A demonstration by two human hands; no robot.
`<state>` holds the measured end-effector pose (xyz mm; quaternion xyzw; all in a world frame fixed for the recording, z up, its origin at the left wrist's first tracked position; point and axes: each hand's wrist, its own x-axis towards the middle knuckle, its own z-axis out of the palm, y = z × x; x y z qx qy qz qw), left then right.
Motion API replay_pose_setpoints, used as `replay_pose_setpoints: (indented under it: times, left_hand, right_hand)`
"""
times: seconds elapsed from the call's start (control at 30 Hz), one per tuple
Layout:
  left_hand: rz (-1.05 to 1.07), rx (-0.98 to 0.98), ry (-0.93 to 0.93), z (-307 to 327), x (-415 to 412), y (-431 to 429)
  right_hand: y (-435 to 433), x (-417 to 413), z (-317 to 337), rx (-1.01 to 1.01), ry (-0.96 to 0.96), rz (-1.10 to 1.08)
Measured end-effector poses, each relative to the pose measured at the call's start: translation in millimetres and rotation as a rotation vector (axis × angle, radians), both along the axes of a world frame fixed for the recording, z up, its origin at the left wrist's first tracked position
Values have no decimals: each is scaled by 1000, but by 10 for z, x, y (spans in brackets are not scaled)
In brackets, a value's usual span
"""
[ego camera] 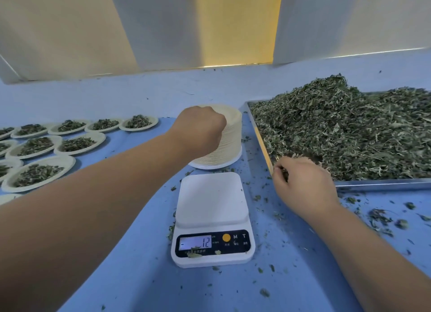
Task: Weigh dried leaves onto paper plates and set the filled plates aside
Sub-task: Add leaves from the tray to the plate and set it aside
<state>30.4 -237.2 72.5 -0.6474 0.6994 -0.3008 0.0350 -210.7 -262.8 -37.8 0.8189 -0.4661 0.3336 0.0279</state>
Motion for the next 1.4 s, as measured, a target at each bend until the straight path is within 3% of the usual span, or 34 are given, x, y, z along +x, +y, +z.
replay_pose_setpoints:
  times: [0.77,1.13,1.3,1.4]
  left_hand:
    - [29,70,-176,33,-20,-15]
    - [-19,127,-164,93,-114,-23]
    - [-19,-23,-116,83,-125,-20]
    - [22,-193,64,65,-45,-5]
  right_hand:
    - [3,22,8,15,17,4]
    - [17,39,21,42,31,-4]
    - [20,44,33,49,33,-15]
    - [29,42,35,43,40,-20]
